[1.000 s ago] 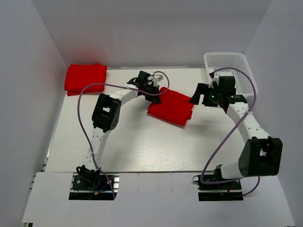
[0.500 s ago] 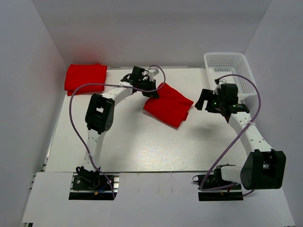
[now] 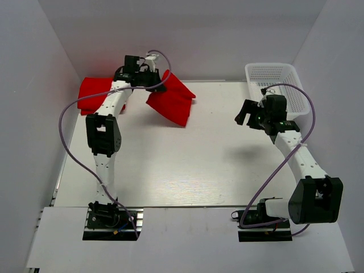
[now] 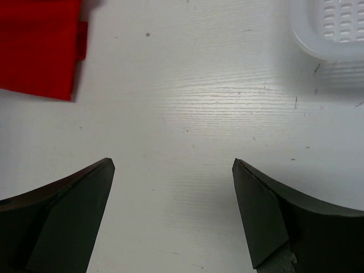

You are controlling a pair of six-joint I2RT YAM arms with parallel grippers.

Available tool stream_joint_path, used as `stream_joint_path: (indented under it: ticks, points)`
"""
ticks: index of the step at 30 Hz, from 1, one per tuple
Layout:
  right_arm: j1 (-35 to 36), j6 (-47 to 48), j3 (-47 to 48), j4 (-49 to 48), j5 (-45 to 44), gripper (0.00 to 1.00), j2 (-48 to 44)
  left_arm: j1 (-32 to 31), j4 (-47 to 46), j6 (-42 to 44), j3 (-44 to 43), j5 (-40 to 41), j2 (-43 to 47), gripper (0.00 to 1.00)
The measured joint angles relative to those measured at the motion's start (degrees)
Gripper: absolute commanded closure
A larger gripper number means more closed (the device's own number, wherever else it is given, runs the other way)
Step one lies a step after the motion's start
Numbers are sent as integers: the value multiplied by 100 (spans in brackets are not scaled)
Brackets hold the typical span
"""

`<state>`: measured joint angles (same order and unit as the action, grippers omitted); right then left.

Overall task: Fold and stack the t-shirts
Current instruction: Put the neatly folded tshirt into the corner of the board with the left arm

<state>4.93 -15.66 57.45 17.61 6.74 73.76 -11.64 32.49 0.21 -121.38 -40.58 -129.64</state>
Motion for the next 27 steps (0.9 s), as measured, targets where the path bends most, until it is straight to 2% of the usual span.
stream_joint_path:
  ticks: [7, 13, 27]
  points:
    - [0, -125, 111, -129, 17, 10, 61, 835, 446, 424, -636, -31, -39, 100]
    - [0, -306, 116, -363, 164, 10, 63, 1482, 498, 601, -699, -116, -39, 100]
    - [2, -645, -28, -756, 308, 10, -140, 2542, 229, 356, -1228, -1307, -63, 100]
